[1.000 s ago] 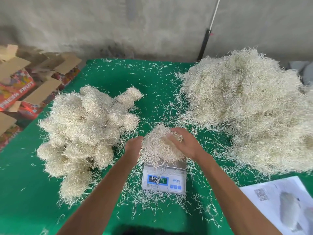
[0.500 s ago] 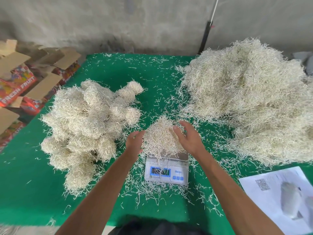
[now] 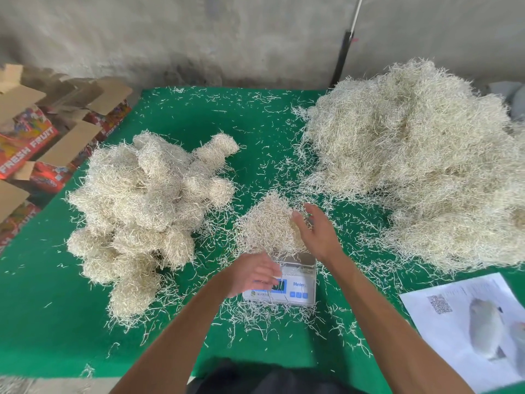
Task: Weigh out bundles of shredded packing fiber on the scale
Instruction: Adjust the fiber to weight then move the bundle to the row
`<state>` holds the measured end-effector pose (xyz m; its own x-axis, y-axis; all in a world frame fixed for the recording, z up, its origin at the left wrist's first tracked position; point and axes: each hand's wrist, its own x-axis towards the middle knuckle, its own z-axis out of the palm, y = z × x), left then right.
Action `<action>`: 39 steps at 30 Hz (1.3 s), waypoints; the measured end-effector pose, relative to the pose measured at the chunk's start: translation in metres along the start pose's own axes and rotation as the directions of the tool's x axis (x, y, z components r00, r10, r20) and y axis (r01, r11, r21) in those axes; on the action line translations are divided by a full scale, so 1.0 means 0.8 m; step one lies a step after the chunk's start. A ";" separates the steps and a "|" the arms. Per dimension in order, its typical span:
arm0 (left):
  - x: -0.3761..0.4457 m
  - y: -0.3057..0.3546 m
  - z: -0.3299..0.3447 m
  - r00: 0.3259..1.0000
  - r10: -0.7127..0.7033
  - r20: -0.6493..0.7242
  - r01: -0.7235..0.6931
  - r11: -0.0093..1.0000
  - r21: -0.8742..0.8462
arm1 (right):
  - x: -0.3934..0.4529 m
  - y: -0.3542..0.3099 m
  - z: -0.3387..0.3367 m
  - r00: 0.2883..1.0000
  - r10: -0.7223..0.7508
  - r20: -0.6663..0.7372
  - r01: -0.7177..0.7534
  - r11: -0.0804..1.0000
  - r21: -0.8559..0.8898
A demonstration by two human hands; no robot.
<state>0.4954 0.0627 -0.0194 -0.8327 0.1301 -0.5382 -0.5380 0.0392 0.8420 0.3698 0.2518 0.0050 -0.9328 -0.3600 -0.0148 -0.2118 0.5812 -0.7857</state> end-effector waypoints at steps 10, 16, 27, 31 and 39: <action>0.002 -0.049 0.024 0.948 -0.318 0.007 0.286 0.842 -0.458 | -0.003 0.013 -0.002 1.000 0.012 -0.029 -0.010 0.997 0.072; -0.012 -0.091 -0.054 0.633 -0.266 -0.727 -0.066 0.917 -0.394 | 0.001 0.018 -0.002 0.998 0.027 -0.062 -0.021 0.995 0.098; -0.008 -0.006 0.001 0.554 0.408 -0.725 -0.206 0.912 0.355 | -0.001 0.029 0.009 0.984 0.075 -0.161 -0.066 0.996 0.059; 0.016 0.028 0.013 0.657 0.455 -0.601 -0.148 0.860 0.488 | -0.002 0.042 0.009 0.952 0.182 -0.245 -0.153 0.979 0.135; 0.079 0.085 0.031 0.830 0.099 -0.549 0.108 0.937 0.331 | 0.007 0.021 0.023 0.978 0.206 -0.044 -0.185 0.940 0.287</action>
<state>0.4095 0.0980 0.0045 -0.8158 -0.4326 -0.3839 -0.5509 0.3789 0.7436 0.3664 0.2461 -0.0199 -0.9685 -0.1999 -0.1487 0.0570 0.4030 -0.9134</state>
